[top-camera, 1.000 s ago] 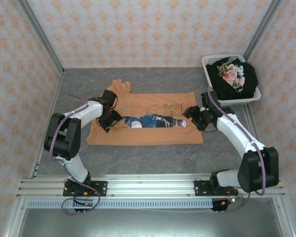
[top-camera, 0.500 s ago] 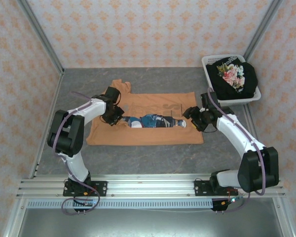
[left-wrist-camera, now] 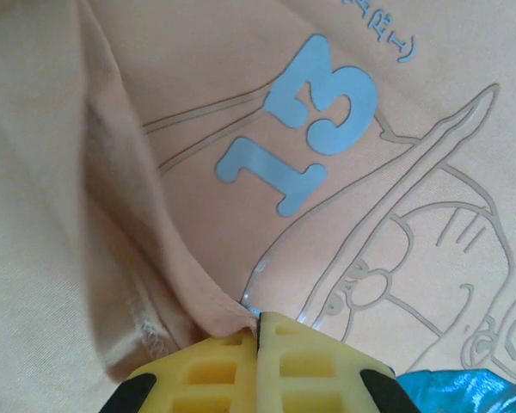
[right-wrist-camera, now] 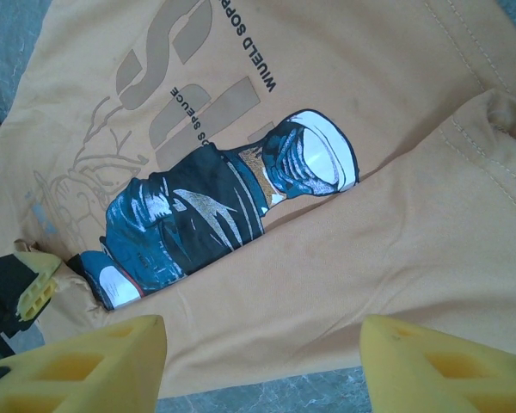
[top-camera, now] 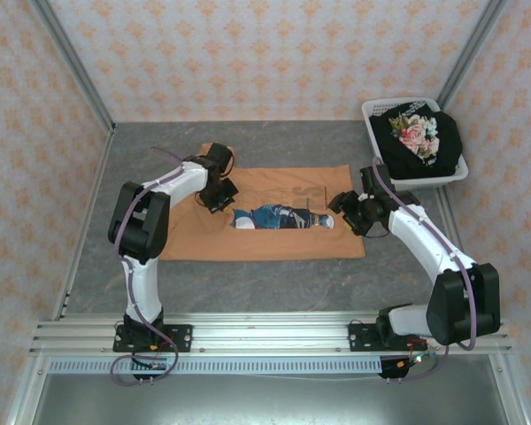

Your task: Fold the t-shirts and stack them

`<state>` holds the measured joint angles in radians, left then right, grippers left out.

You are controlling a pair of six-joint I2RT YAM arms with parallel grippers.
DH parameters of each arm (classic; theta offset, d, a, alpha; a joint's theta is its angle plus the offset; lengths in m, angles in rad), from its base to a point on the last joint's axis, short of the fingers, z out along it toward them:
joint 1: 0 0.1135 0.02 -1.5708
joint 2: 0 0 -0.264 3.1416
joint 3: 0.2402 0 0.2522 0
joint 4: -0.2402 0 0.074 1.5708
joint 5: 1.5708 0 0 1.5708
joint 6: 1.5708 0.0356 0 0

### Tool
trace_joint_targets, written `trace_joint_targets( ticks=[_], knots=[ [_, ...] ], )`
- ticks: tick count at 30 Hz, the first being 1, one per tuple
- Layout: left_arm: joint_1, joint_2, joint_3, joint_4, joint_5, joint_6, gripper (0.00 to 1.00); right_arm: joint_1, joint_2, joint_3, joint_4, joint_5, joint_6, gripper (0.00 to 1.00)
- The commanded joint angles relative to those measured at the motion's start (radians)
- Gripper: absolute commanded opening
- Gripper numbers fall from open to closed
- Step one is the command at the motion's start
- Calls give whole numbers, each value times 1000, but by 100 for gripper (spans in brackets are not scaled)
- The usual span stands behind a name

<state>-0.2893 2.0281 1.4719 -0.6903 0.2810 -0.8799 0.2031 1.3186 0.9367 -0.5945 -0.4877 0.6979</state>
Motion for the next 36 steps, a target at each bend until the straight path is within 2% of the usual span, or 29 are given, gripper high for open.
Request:
trace_joint_targets(
  ticks=[1,13,14,16,18,23,29,36],
  knots=[
    [-16,34,78,-91,-14,69,0,3,1,-13,-3,3,10,61],
    [-66,87,208,-193,-46,132,0,3,8,-30,7,-10,16,60],
    [-69,87,214,-196,-53,137,5,3,10,-30,8,-9,16,60],
    [-74,78,218,-184,-58,146,28,4,15,-29,9,-13,14,60],
    [-80,30,188,-135,-76,154,47,3,16,-26,9,-14,13,60],
    [-77,-85,105,-95,-118,151,66,4,16,-28,12,-20,7,60],
    [-59,-90,-6,-19,-36,85,70,4,26,-29,26,-29,10,60],
    [-56,10,44,35,24,53,67,3,36,-13,18,-28,5,60]
  ],
)
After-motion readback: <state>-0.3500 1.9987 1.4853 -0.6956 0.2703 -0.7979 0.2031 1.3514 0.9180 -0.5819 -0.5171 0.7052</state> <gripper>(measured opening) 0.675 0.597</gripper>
